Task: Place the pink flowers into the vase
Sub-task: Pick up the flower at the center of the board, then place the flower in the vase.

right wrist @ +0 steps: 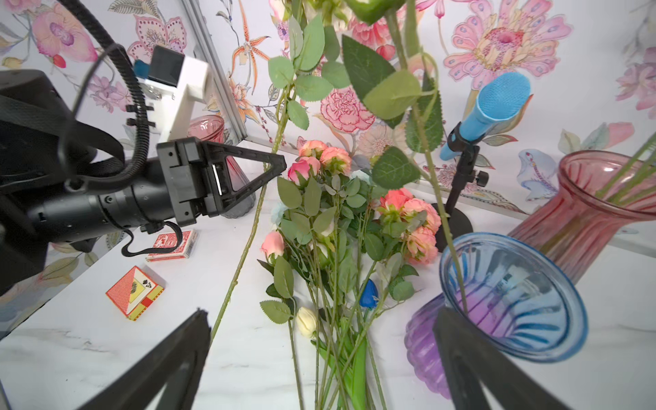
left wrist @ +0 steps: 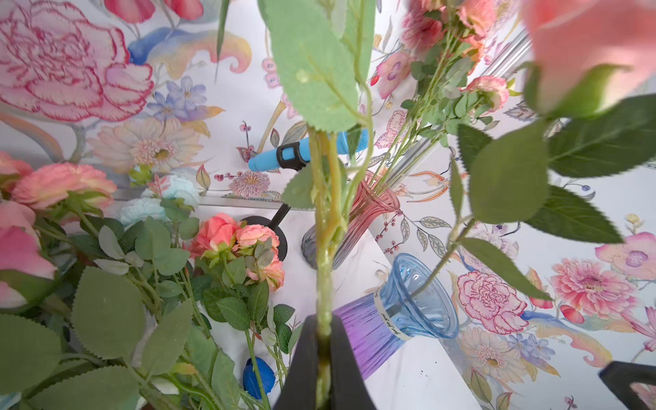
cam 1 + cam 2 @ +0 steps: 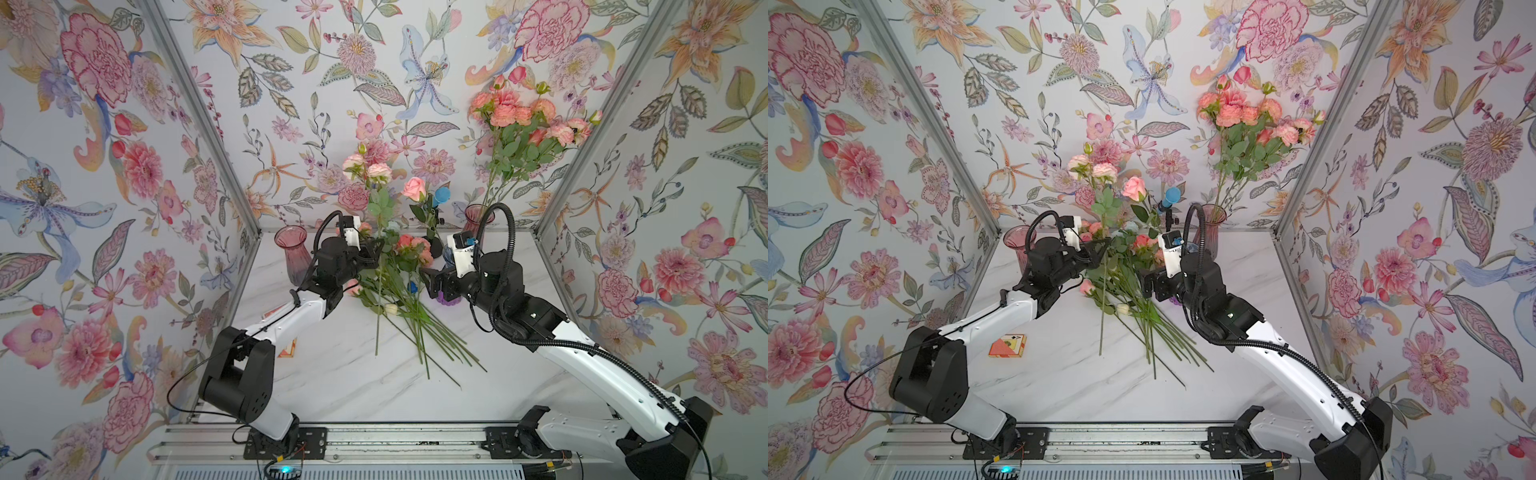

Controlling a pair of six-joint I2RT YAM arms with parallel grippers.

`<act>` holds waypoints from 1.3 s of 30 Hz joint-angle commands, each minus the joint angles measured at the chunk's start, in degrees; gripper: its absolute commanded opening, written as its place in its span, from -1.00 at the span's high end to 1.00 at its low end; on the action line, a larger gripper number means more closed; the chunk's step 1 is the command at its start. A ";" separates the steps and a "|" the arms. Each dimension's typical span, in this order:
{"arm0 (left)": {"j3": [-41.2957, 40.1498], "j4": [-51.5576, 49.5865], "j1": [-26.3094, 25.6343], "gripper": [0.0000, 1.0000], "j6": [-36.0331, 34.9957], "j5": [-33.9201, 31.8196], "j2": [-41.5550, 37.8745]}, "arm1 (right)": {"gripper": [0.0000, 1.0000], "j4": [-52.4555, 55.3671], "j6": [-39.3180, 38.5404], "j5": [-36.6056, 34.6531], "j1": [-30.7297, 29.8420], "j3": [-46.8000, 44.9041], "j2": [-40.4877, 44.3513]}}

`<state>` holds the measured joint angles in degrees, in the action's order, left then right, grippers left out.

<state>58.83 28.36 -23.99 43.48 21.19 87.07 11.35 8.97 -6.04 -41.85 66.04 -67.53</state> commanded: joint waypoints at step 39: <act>-16.64 18.05 -11.78 1.00 -14.39 -4.60 -11.22 | -0.37 -4.37 4.91 5.60 -3.10 17.73 -18.70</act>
<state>42.63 45.10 -35.24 30.61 17.52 77.34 7.90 13.41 -0.45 -44.47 81.95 -85.91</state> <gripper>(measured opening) 0.076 0.689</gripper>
